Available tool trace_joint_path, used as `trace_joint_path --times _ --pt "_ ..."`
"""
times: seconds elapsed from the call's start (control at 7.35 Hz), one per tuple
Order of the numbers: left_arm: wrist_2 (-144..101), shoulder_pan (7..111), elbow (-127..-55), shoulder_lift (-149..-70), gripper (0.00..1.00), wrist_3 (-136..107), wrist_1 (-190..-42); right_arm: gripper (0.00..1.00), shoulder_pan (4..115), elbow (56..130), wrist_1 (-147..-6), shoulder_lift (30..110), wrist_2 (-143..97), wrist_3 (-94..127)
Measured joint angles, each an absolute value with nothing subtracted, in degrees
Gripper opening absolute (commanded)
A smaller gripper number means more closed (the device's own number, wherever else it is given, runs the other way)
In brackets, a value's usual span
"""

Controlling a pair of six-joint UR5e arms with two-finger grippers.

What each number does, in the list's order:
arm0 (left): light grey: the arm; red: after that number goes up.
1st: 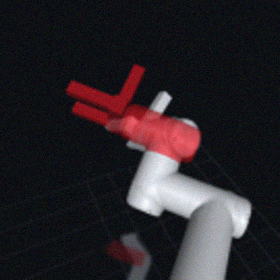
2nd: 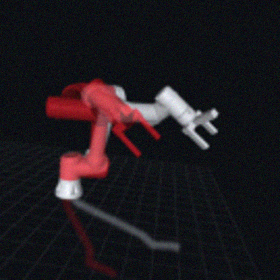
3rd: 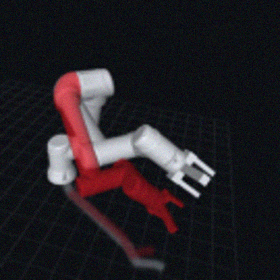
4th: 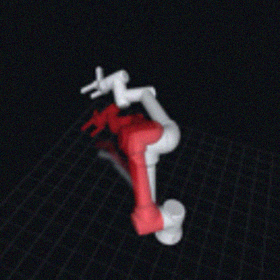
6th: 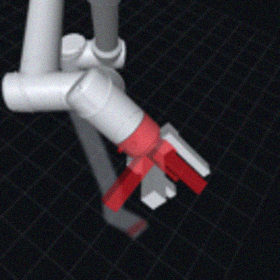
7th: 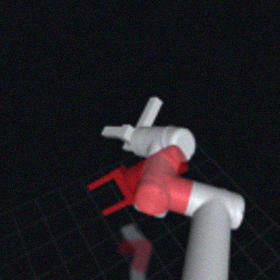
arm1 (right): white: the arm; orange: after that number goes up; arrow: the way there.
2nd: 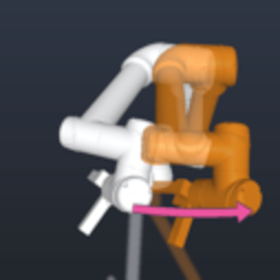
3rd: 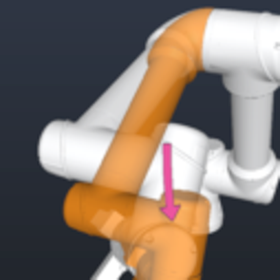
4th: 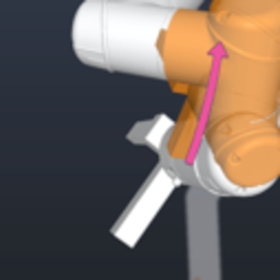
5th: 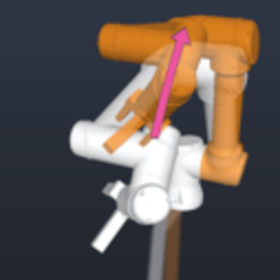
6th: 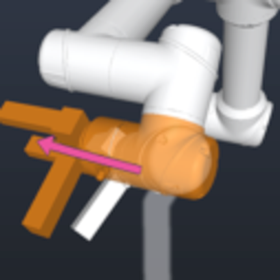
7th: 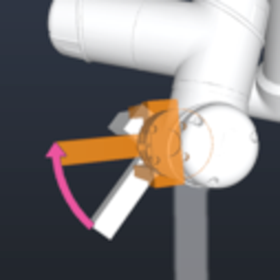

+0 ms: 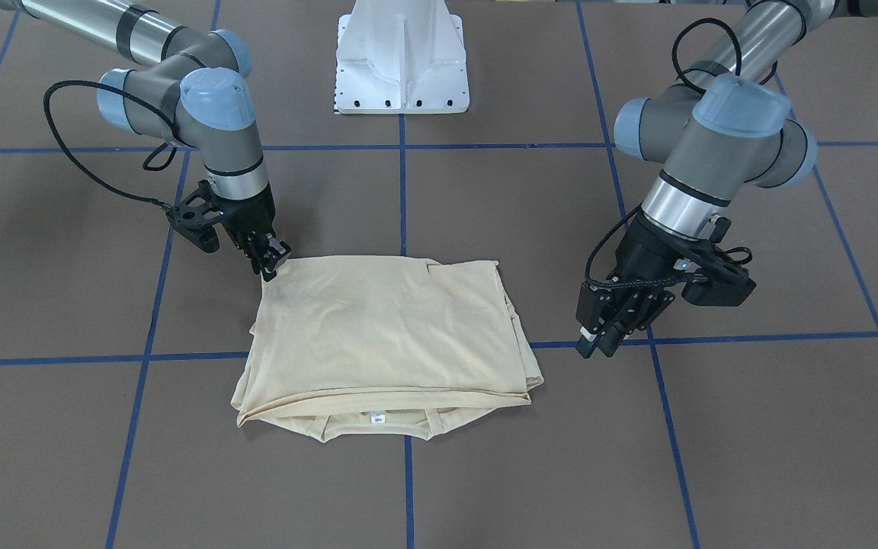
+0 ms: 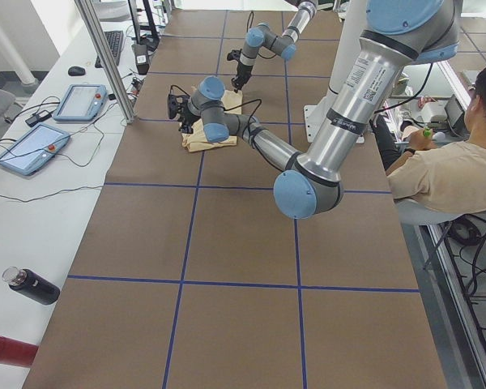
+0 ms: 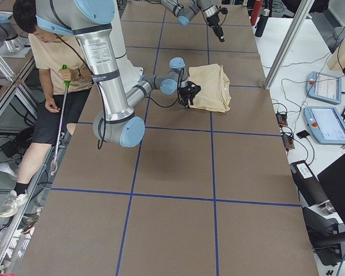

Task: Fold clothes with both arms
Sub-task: 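Move the right gripper to the folded shirt's side edge and grasp it, then drag the folded shirt toward the robot with the right gripper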

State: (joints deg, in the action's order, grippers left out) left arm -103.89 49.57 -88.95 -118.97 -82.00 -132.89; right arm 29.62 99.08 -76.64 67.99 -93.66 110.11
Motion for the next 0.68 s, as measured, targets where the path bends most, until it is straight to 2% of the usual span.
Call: trace_joint_path --times 0.27,0.68 --pt "-103.97 49.57 -89.17 -118.92 0.46 -82.0 -132.93 0.0 29.67 101.38 -76.78 69.19 -94.97 110.07" --pt "-104.84 49.52 -92.92 -118.14 0.46 -82.33 -132.09 0.0 26.75 115.49 -77.32 79.03 -99.03 113.99"
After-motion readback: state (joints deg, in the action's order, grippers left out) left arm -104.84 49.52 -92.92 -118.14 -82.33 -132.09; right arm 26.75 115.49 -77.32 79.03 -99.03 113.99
